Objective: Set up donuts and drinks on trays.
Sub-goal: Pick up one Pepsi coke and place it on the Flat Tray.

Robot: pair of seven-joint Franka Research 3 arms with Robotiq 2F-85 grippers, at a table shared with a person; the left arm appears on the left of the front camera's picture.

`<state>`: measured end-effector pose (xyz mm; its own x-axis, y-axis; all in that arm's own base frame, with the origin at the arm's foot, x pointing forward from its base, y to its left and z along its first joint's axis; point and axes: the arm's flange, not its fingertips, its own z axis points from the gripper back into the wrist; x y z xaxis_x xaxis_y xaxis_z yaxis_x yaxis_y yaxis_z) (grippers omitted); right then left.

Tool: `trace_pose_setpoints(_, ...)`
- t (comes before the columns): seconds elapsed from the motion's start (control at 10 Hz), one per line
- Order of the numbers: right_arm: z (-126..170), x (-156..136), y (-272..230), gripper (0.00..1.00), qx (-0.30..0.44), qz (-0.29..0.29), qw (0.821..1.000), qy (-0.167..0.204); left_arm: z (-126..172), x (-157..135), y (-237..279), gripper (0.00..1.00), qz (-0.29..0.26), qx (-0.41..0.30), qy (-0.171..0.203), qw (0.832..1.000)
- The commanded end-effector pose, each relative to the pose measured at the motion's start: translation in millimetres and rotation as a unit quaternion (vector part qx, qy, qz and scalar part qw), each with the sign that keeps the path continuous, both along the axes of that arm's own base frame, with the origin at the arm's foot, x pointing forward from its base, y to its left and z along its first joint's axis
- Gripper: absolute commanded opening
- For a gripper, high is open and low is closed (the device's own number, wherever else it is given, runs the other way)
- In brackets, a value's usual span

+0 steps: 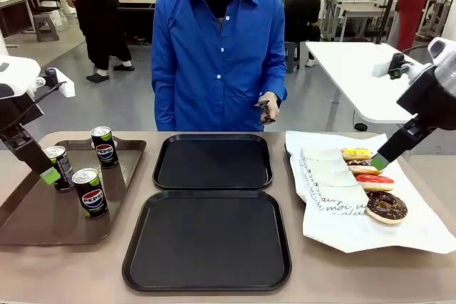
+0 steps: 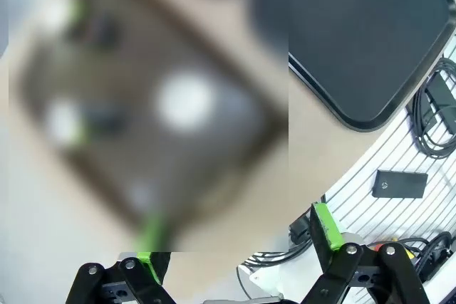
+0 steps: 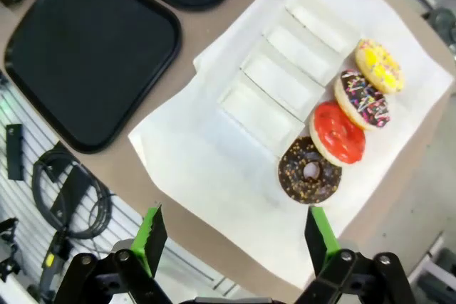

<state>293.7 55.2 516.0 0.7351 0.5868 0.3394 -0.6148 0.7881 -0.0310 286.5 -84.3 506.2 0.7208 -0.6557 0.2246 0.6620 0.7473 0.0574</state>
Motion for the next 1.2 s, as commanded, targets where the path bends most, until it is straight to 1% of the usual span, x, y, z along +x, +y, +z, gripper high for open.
trace_pose_setpoints(0.0, -2, 4, -39, 1.00, 0.112, -0.046, 0.989, 0.087, 9, 10, 28, 1.00, 0.039, -0.166, 0.059, 0.984)
trace_pose_setpoints(0.1, -13, 15, -75, 1.00, 0.215, -0.074, 0.963, 0.145, 13, 18, 55, 1.00, 0.072, -0.283, 0.090, 0.952)
trace_pose_setpoints(0.2, -28, 27, -115, 1.00, 0.327, -0.096, 0.919, 0.197, 13, 29, 85, 1.00, 0.095, -0.382, 0.130, 0.910)
trace_pose_setpoints(0.3, -39, 34, -148, 1.00, 0.408, -0.109, 0.882, 0.211, 13, 38, 110, 1.00, 0.101, -0.460, 0.160, 0.868)
trace_pose_setpoints(0.4, -48, 37, -177, 1.00, 0.476, -0.123, 0.846, 0.206, 11, 48, 132, 1.00, 0.109, -0.510, 0.186, 0.832)
trace_pose_setpoints(0.5, -56, 36, -206, 1.00, 0.525, -0.142, 0.815, 0.200, 5, 55, 154, 1.00, 0.141, -0.530, 0.201, 0.812)
trace_pose_setpoints(0.7, -77, 30, -261, 1.00, 0.585, -0.197, 0.767, 0.177, -14, 56, 191, 1.00, 0.193, -0.550, 0.207, 0.786)
trace_pose_setpoints(0.8, -84, 27, -280, 1.00, 0.604, -0.215, 0.749, 0.166, -28, 56, 211, 1.00, 0.224, -0.561, 0.206, 0.770)
trace_pose_setpoints(0.9, -89, 21, -294, 1.00, 0.612, -0.223, 0.741, 0.160, -43, 55, 234, 1.00, 0.252, -0.570, 0.208, 0.754)
trace_pose_setpoints(1.0, -91, 15, -303, 1.00, 0.613, -0.232, 0.738, 0.160, -52, 54, 251, 1.00, 0.274, -0.572, 0.207, 0.745)
trace_pose_setpoints(1.1, -94, 8, -314, 1.00, 0.602, -0.233, 0.745, 0.169, -60, 50, 265, 1.00, 0.290, -0.575, 0.207, 0.737)
